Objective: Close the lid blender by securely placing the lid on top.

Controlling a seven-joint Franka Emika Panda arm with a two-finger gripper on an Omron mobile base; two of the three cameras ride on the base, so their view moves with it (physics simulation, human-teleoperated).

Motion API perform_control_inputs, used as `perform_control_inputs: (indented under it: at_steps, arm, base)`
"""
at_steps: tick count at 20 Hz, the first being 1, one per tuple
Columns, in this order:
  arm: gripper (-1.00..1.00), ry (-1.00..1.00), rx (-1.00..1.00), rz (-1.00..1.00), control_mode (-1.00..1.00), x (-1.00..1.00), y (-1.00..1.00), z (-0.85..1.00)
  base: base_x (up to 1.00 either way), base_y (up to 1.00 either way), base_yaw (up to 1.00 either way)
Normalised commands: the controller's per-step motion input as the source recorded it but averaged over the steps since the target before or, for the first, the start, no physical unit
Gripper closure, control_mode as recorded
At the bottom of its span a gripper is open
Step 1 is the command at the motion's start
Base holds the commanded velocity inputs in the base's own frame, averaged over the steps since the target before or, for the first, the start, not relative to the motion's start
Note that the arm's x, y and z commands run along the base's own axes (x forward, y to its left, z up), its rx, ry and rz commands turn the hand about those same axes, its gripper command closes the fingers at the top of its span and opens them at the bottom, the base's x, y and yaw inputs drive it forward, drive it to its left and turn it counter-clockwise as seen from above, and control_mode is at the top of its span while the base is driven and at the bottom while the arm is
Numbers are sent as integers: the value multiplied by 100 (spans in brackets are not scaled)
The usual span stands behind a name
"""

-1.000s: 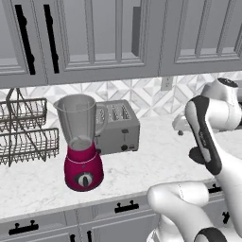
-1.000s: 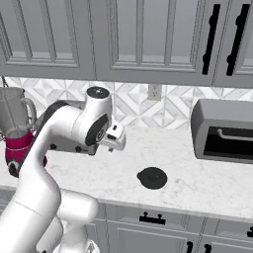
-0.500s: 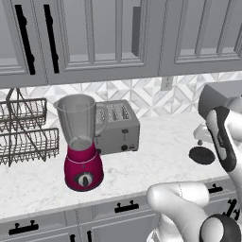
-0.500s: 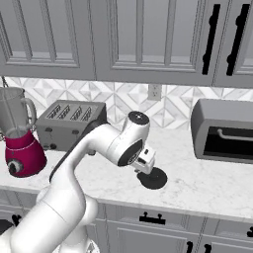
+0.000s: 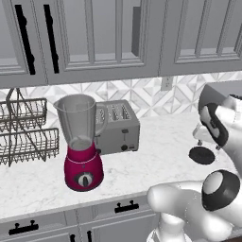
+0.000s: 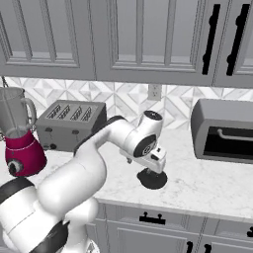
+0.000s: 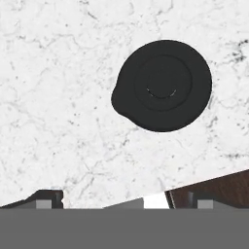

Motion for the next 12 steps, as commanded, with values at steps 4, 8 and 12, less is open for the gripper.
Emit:
perform_control_inputs:
  at_steps: [4, 8, 12]
  arm:
    - [-100, 13, 0, 0, -100, 52, 0, -60]
    - [-100, 12, 0, 0, -100, 44, -18, -58]
    - [-100, 3, 0, 0, -100, 22, -48, -22]
  base:
    - [0, 0, 0]
    - [0, 0, 0]
    - [0, 0, 0]
